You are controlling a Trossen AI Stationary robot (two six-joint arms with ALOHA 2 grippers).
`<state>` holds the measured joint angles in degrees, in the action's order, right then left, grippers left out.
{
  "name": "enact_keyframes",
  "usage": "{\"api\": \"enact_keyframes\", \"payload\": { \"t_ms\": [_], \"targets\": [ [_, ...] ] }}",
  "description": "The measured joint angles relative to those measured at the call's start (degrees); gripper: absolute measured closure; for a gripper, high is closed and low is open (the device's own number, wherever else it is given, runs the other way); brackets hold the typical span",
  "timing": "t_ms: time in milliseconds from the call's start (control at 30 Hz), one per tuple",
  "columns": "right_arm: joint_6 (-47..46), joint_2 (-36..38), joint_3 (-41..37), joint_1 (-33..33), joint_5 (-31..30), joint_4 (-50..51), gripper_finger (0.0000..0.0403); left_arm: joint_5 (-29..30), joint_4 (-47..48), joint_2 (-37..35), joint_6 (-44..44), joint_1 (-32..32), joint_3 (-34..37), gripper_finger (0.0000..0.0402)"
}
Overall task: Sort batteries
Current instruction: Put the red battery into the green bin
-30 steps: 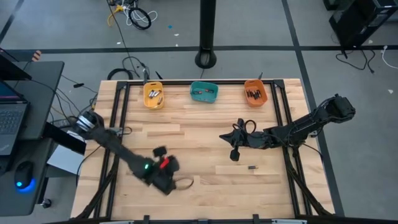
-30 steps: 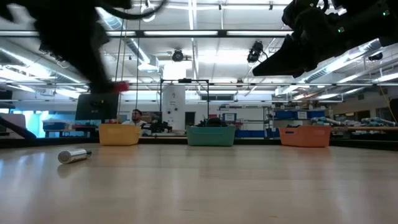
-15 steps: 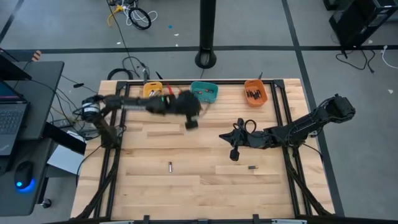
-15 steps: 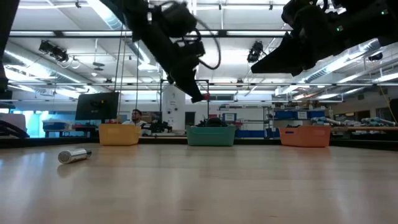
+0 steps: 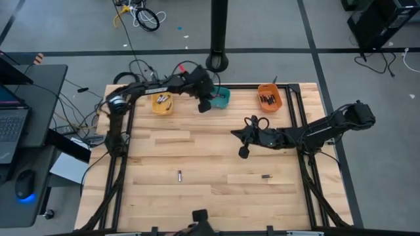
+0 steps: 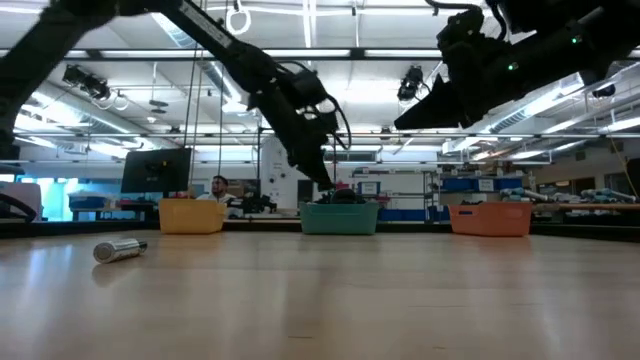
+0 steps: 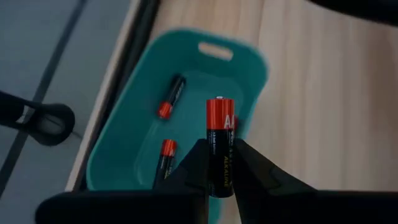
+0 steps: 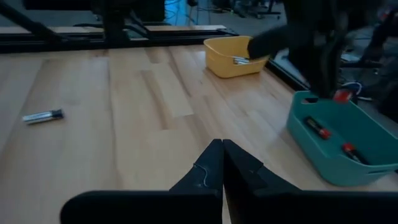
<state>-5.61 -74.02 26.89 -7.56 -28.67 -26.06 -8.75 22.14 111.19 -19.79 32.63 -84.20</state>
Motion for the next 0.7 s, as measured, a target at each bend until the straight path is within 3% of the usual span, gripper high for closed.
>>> {"api": "enact_keyframes", "payload": {
  "t_ms": [233,700],
  "targets": [
    [1.7,0.0,0.0,2.5,1.7,0.0,0.0392,0.8,9.6,10.0,-5.7,0.8,-11.8,0.0353],
    [2.8,0.0,0.0,5.8,4.8,0.0,0.0391,-0.2,11.5,12.1,-8.5,3.7,-13.1,0.0353]
  ]
}}
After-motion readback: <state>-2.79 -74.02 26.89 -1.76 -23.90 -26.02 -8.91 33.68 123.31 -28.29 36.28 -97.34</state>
